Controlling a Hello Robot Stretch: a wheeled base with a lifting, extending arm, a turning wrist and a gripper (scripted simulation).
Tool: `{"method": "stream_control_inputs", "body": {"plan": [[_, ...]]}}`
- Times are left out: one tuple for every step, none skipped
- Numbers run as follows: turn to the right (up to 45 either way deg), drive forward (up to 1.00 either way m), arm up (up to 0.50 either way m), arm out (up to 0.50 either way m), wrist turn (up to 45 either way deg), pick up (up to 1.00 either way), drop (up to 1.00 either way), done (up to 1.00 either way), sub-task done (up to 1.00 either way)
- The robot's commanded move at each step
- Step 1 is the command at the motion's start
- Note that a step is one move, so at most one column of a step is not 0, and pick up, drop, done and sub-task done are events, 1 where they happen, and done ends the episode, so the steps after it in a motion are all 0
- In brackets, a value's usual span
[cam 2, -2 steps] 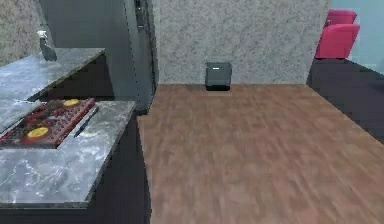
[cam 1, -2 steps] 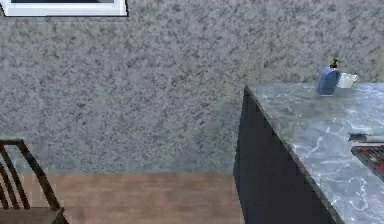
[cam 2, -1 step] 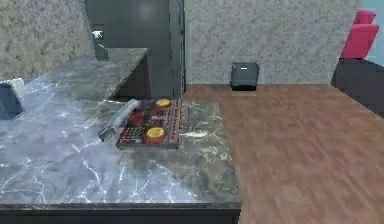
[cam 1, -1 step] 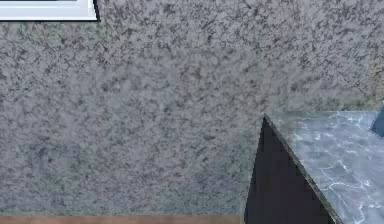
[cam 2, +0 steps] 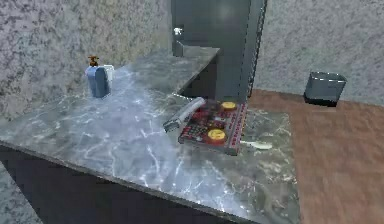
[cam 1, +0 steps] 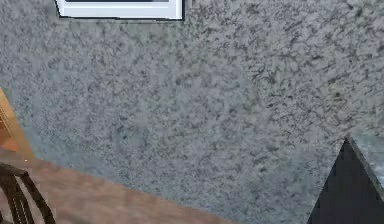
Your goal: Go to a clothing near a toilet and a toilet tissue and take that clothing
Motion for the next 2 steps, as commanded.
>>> {"method": "stream_control_inputs", "body": {"plan": [[0.0,0.8,0.0,0.0,0.0,0.0,0.0,0.0,0.0],[-18.0,0.0,0.0,0.0,0.0,0.0,0.0,0.0,0.0]]}}
